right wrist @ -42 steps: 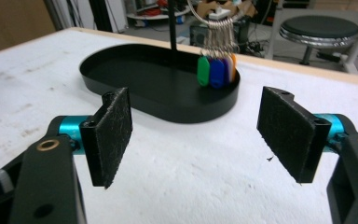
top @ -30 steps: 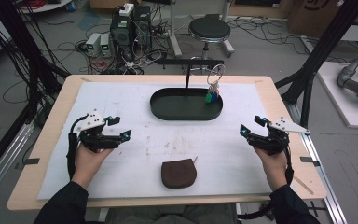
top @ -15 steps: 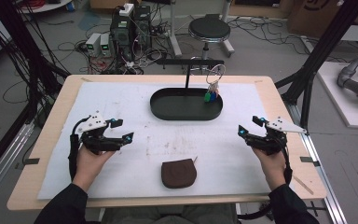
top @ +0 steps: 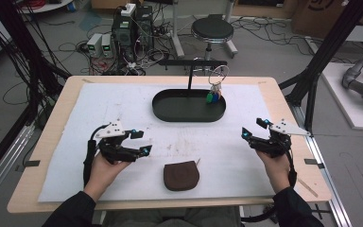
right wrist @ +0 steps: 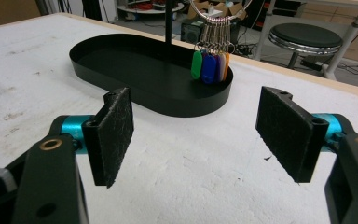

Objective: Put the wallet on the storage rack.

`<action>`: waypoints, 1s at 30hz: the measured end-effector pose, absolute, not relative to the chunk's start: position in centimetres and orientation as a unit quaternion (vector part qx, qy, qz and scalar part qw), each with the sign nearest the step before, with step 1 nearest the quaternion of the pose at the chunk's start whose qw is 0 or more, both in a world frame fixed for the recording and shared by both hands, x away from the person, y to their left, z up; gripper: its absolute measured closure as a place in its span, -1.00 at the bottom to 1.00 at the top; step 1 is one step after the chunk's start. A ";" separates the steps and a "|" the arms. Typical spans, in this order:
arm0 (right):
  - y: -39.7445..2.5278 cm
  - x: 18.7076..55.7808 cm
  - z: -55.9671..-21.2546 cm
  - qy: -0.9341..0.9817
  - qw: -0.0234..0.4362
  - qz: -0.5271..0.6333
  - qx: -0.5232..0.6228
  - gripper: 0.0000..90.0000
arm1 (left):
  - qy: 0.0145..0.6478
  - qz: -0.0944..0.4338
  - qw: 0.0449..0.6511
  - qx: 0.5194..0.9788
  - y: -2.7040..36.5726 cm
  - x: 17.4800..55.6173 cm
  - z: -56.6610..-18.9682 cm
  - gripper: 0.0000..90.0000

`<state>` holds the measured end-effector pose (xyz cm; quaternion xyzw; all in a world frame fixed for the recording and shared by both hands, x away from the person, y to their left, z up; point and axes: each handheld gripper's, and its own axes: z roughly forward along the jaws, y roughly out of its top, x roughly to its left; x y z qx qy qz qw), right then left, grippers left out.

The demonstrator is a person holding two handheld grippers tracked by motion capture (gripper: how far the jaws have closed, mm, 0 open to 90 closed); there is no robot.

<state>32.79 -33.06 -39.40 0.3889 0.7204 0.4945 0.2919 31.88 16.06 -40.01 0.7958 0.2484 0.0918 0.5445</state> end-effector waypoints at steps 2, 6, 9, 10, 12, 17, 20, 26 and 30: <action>-33.0 32.8 -39.4 0.721 0.292 0.493 0.389 -0.38 | 0.246 0.075 0.544 0.799 15.3 31.6 -40.3 -0.25; -32.9 32.9 -39.5 0.725 0.295 0.490 0.384 -0.38 | 0.249 0.042 0.531 0.809 13.9 31.1 -41.1 -0.15; -32.7 32.8 -39.5 0.727 0.293 0.487 0.385 -0.37 | 0.248 0.018 0.513 0.821 12.9 31.1 -42.0 -0.05; -32.6 32.8 -39.5 0.728 0.296 0.486 0.382 -0.37 | 0.248 0.018 0.513 0.821 12.9 31.1 -42.0 -0.04; -32.6 32.8 -39.5 0.729 0.297 0.486 0.379 -0.37 | 0.253 0.003 0.510 0.822 12.5 31.2 -42.4 -0.02; -32.4 32.8 -39.5 0.733 0.298 0.482 0.376 -0.37 | 0.271 -0.028 0.492 0.827 11.8 31.8 -43.7 -0.02; -32.4 32.8 -39.5 0.733 0.296 0.482 0.377 -0.37 | 0.283 -0.049 0.481 0.828 11.3 32.1 -44.2 -0.02; -32.5 32.8 -39.6 0.732 0.294 0.483 0.379 -0.37 | 0.302 -0.085 0.461 0.830 10.9 32.5 -45.0 -0.08; -32.4 32.9 -39.6 0.734 0.293 0.483 0.377 -0.36 | 0.318 -0.101 0.465 0.820 11.1 32.6 -45.4 -0.11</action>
